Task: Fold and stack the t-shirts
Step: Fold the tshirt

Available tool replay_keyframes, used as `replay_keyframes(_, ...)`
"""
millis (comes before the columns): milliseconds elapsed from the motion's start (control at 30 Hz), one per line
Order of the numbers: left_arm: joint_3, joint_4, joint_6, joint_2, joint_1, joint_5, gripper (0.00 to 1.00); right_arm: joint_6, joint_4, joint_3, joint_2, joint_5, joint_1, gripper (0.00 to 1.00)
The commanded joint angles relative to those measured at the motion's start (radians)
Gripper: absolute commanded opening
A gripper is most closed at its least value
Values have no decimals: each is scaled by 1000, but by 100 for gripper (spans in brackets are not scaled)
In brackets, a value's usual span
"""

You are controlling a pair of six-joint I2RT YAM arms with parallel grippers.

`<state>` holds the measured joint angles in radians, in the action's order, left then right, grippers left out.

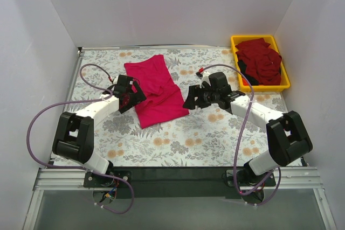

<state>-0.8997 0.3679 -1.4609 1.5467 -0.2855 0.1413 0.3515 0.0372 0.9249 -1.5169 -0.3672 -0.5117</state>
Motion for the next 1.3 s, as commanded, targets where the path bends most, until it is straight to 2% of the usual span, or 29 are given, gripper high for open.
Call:
replay_keyframes(0, -59, 6, 303, -65, -39, 42, 86, -58, 27, -38, 66, -19, -1, 68)
replay_keyframes(100, -84, 11, 492, -53, -130, 159, 90, -65, 32, -76, 101, -19, -1, 68)
replay_keyframes(233, -102, 9, 661, 18, -257, 314, 92, -75, 33, -116, 136, -6, -2, 70)
replay_keyframes(533, -143, -17, 741, 144, -307, 415, 90, -80, 32, -116, 133, -15, -2, 69)
replay_keyframes(1267, -183, -170, 879, 242, -305, 587, 87, -71, 30, -138, 135, -24, -2, 68)
